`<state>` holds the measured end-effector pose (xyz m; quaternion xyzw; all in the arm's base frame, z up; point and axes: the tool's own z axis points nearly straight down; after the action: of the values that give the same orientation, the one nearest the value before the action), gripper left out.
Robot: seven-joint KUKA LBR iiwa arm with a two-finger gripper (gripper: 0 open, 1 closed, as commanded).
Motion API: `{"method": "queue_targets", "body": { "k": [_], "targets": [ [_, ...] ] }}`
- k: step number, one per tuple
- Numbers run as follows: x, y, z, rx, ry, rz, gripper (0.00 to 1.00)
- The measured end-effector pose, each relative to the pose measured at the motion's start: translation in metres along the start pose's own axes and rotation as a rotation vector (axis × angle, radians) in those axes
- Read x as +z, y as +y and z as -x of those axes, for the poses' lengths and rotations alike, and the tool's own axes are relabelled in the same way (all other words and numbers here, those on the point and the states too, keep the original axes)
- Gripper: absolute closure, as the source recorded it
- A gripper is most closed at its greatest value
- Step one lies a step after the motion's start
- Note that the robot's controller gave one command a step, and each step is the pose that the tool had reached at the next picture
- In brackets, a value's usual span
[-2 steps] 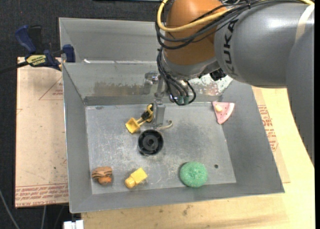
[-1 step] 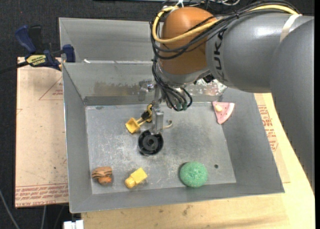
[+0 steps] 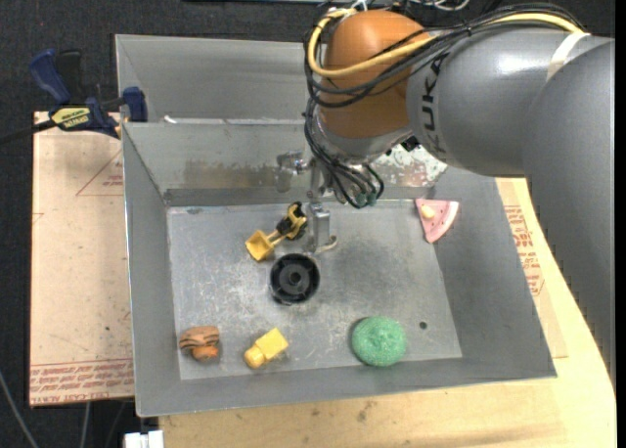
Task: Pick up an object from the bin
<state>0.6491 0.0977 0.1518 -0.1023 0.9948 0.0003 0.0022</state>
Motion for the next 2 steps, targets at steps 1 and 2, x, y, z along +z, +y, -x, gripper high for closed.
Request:
{"method": "queue_targets", "body": {
  "k": [1,2],
  "targets": [
    [0.025,0.014,0.011,-0.202,-0.001,0.001,0.0],
    [0.081,0.015,0.013,-0.271,0.0,0.0,0.0]
  ]
}}
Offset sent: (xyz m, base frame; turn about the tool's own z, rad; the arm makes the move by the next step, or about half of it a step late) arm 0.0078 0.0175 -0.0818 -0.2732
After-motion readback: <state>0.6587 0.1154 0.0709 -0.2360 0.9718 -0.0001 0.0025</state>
